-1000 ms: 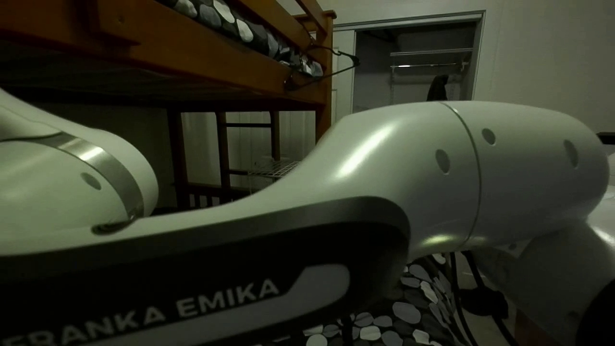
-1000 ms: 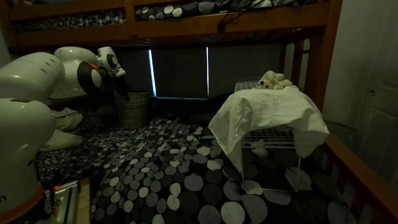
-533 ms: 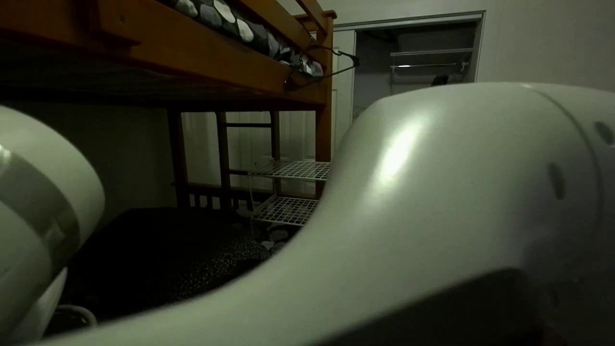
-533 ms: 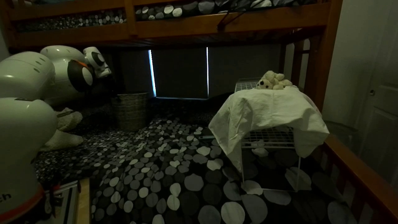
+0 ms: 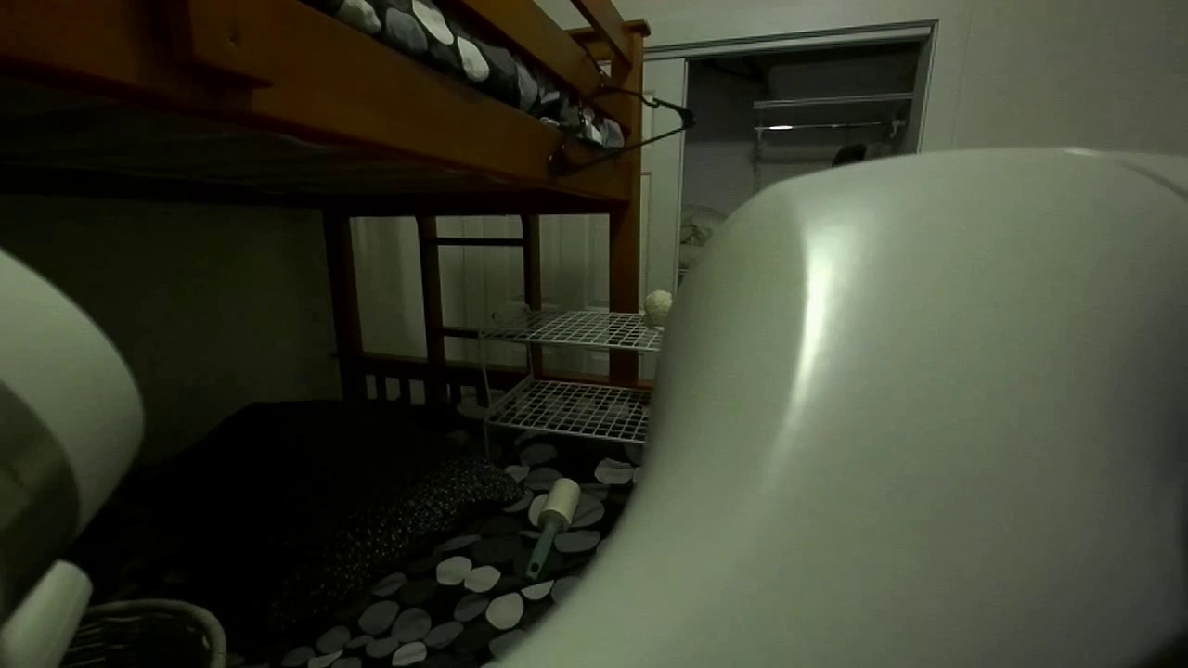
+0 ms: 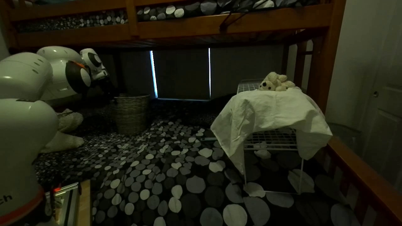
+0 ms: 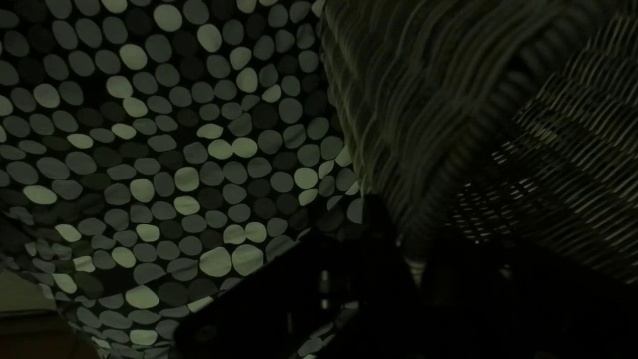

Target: Move the basket to the right

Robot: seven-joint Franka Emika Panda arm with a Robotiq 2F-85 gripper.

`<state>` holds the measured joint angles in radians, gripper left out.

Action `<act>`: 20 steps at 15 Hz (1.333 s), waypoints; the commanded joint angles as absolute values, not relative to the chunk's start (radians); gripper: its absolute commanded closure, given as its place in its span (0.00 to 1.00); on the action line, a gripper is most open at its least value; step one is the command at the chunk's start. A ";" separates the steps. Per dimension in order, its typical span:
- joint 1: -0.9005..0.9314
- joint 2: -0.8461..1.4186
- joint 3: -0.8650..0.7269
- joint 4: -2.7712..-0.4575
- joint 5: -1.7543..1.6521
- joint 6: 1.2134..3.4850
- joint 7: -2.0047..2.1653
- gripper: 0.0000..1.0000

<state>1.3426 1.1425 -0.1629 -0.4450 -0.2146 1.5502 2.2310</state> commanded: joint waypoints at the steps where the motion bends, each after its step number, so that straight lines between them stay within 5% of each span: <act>1: 1.339 1.141 -0.150 -0.445 -0.226 1.548 2.233 0.89; 10: 1.340 1.141 -0.150 -0.445 -0.226 1.548 2.233 0.89; 12: 1.341 1.136 -0.165 -0.445 -0.239 1.534 2.249 0.97; 20: 1.384 1.088 -0.249 -0.444 -0.339 1.275 2.418 0.97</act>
